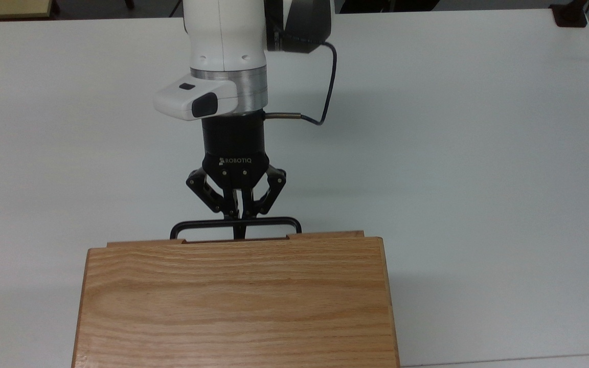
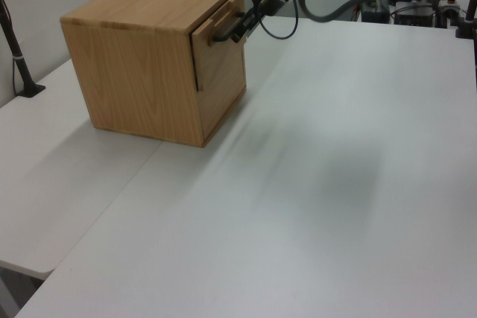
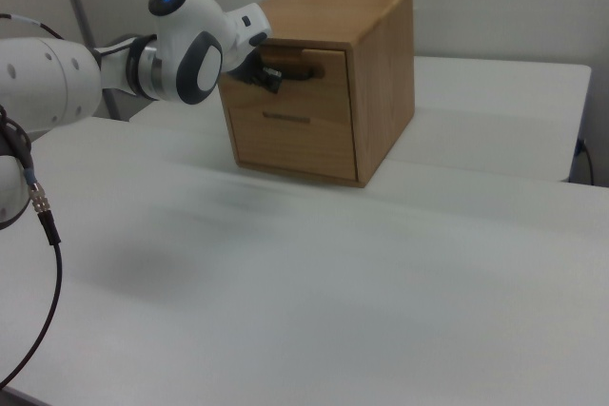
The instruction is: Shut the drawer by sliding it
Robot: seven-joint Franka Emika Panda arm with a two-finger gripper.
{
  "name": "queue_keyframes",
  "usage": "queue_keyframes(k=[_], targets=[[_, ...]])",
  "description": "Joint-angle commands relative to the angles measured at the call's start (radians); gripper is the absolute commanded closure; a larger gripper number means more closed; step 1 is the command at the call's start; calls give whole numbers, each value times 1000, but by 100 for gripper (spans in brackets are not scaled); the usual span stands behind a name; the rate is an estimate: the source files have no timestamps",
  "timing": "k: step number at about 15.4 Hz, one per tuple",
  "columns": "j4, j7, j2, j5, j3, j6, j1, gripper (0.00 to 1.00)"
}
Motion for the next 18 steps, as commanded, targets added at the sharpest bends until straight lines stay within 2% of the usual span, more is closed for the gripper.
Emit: queue_keyframes(k=[1,8,11,14,18], targets=[[31,20,27,11,-2,94,3,100],[19,12,16,8,-3,86,0,100],[-65,12,-42,8,-3,56,0,100],[-96,11,-100,-9,-3,-111,0,100],[-98,6,-169,-84,-3,-451,0,100]])
